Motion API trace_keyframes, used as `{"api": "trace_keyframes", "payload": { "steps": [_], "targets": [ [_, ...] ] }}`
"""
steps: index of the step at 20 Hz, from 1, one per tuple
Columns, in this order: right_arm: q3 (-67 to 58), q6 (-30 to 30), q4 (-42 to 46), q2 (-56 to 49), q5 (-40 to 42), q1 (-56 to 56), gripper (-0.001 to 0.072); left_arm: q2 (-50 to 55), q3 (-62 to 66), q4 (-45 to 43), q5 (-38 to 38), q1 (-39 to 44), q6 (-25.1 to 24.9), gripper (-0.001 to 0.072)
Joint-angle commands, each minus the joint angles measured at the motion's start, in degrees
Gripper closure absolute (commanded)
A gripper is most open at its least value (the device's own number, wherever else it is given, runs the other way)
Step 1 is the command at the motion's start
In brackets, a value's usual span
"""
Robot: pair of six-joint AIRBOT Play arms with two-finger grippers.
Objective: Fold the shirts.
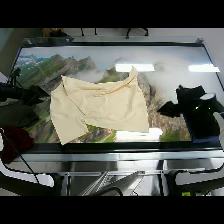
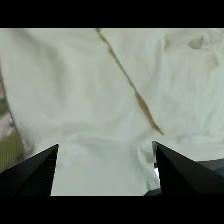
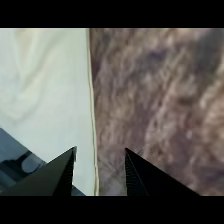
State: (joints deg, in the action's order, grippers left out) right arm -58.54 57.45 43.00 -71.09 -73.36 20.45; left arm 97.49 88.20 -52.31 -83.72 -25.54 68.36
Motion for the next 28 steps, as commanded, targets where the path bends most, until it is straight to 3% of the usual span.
{"api": "trace_keyframes", "payload": {
  "steps": [1,8,11,23,27,28],
  "targets": [
    [9.92,0.63,1.36,1.60,2.82,-2.78,0.0343,0.04,-4.50,-0.76,2.10,-1.29,-1.18,0.0044],
    [11.23,1.14,-1.77,0.44,10.45,-13.55,0.0344,0.09,-5.20,-4.63,6.43,-1.01,-2.38,0.0043],
    [11.23,1.11,-2.14,0.13,10.32,-14.10,0.0344,0.15,-5.22,-9.66,6.40,-0.98,-2.38,0.0043],
    [11.23,1.03,-3.76,0.13,8.98,-14.12,0.0344,9.49,-5.16,-9.07,3.56,4.44,-3.41,0.0050],
    [11.23,0.85,-3.72,0.17,6.12,-14.10,0.0345,8.35,-2.36,-9.07,2.08,4.44,-3.43,0.0660],
    [11.23,0.83,-3.76,0.17,5.46,-14.12,0.0346,7.76,-1.97,-9.05,2.32,4.46,-3.45,0.0692]
  ]
}}
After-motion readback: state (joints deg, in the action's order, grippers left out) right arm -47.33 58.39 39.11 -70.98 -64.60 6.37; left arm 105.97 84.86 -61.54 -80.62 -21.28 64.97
